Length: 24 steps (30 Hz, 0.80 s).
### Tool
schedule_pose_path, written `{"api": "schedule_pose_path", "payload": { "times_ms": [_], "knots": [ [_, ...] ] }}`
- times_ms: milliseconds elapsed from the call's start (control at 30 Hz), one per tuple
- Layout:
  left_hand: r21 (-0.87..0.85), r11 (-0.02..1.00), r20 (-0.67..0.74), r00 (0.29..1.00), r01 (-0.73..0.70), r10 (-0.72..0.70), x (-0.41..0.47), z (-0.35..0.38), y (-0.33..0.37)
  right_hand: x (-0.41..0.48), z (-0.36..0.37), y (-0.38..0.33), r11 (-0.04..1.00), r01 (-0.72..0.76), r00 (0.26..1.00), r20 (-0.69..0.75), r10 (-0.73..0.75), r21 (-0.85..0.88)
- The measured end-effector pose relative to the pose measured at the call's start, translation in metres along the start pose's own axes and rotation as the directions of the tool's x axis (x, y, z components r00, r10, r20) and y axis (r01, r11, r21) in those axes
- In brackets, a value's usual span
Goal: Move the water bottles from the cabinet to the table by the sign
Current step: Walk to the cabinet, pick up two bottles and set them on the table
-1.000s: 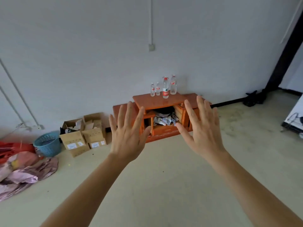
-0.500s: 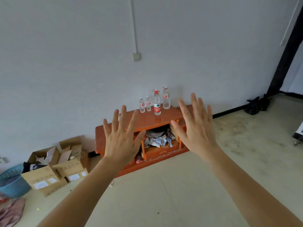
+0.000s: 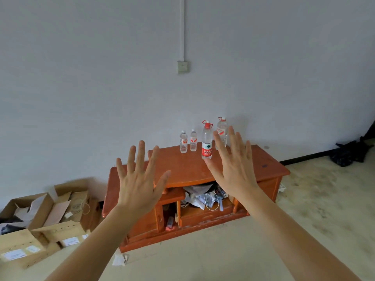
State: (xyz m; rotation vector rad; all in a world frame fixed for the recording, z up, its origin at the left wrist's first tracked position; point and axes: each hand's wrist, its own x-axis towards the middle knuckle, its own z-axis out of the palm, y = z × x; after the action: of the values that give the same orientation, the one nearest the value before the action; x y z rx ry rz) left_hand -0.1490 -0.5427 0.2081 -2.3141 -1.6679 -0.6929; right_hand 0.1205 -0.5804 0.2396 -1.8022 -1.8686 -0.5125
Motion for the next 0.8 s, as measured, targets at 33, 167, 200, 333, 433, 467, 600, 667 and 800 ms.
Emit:
{"api": "schedule_pose_path", "payload": {
  "times_ms": [33, 167, 200, 333, 433, 467, 600, 667, 800],
  "knots": [
    [-0.017, 1.000, 0.006, 1.000, 0.009, -0.009, 0.015, 0.012, -0.003, 0.013, 0.016, 0.005, 1.000, 0.027, 1.000, 0.001, -0.027, -0.009],
    [-0.096, 0.994, 0.066, 0.997, 0.047, -0.041, 0.126, 0.065, -0.020, 0.115, 0.077, 0.032, 1.000, -0.030, 0.998, 0.048, 0.031, -0.006],
    [-0.113, 0.993, 0.070, 0.997, 0.037, -0.029, 0.159, 0.078, -0.023, 0.144, 0.091, 0.039, 0.998, -0.060, 0.996, 0.063, 0.060, -0.009],
    [-0.128, 0.992, 0.089, 0.996, -0.001, 0.012, 0.251, 0.115, -0.029, 0.216, 0.134, 0.072, 0.994, -0.108, 0.993, 0.048, 0.108, 0.009],
    [-0.149, 0.989, 0.110, 0.994, -0.012, 0.028, 0.304, 0.151, -0.029, 0.254, 0.173, 0.101, 0.991, -0.123, 0.991, 0.068, 0.119, 0.057],
    [-0.152, 0.988, 0.125, 0.992, -0.015, 0.034, 0.319, 0.165, -0.029, 0.266, 0.188, 0.109, 0.990, -0.124, 0.990, 0.081, 0.118, 0.073],
    [-0.140, 0.990, 0.193, 0.981, 0.013, 0.015, 0.381, 0.234, -0.026, 0.324, 0.257, 0.146, 0.983, -0.137, 0.981, 0.154, 0.117, 0.124],
    [-0.128, 0.992, 0.224, 0.974, 0.015, 0.014, 0.401, 0.253, -0.028, 0.345, 0.280, 0.154, 0.980, -0.126, 0.983, 0.150, 0.103, 0.154],
    [-0.073, 0.997, 0.313, 0.950, 0.024, 0.001, 0.479, 0.320, -0.023, 0.411, 0.358, 0.200, 0.965, -0.110, 0.976, 0.211, 0.059, 0.238]
  ]
}}
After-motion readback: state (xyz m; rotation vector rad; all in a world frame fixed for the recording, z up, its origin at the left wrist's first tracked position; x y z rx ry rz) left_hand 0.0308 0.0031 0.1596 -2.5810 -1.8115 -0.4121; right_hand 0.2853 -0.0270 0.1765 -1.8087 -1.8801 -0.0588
